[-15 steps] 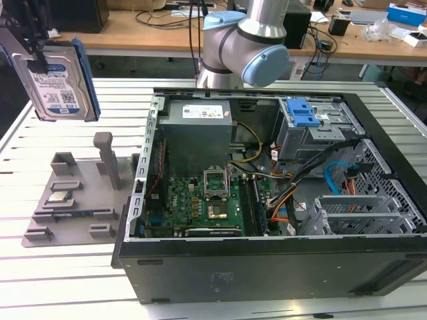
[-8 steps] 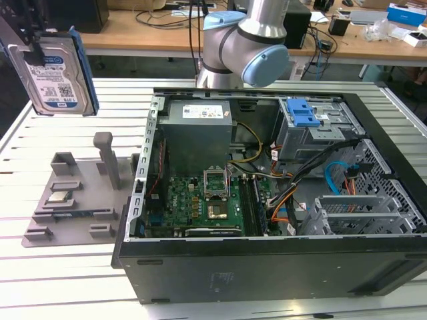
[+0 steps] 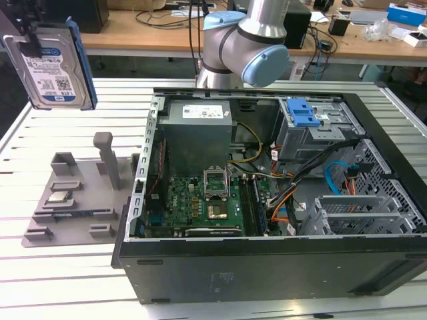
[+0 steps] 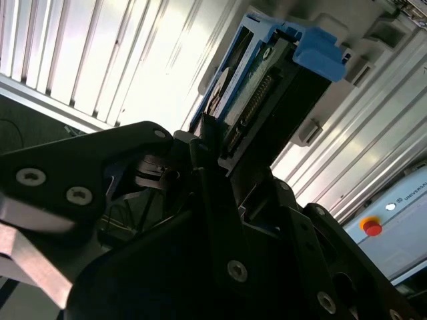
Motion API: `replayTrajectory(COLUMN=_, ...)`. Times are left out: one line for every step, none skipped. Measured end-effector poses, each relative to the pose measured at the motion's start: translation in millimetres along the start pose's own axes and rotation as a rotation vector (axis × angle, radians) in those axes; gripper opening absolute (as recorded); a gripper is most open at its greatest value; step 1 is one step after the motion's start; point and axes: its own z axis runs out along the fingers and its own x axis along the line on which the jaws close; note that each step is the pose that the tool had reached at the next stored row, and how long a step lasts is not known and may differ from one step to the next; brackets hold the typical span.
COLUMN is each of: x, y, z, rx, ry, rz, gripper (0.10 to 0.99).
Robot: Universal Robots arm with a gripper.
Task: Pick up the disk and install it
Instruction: 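Pick up the disk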
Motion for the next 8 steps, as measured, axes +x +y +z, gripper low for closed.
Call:
replayTrajectory(x=-0.1, y=0.0, z=-1.4, rx=0.0, ry=0.0, rz=0.0, gripper=0.365)
replayTrajectory(x=-0.1, y=0.1, z=-3.1, rx=0.0, ry=-0.0001, rz=0.0, gripper=0.365)
replayTrajectory(x=-0.2, y=0.1, z=-4.3, rx=0.0, ry=-0.0001, rz=0.0, gripper=0.365)
replayTrajectory(x=-0.3, y=0.1, z=-5.8, rx=0.0, ry=-0.0001, rz=0.0, gripper=0.365)
replayTrajectory(x=-0.4, y=0.1, z=-7.1, rx=0.0, ry=-0.0001, rz=0.0, gripper=0.365)
replayTrajectory(x=-0.5, y=0.1, z=-9.0, rx=0.0, ry=-0.0001, rz=0.0, gripper=0.365)
replayTrajectory(x=-0.5, y=0.1, z=-9.9, rx=0.0, ry=-0.0003, rz=0.0, gripper=0.365)
replayTrajectory(x=-0.6, y=0.1, z=-11.1, rx=0.0, ry=-0.0003, rz=0.0, gripper=0.365)
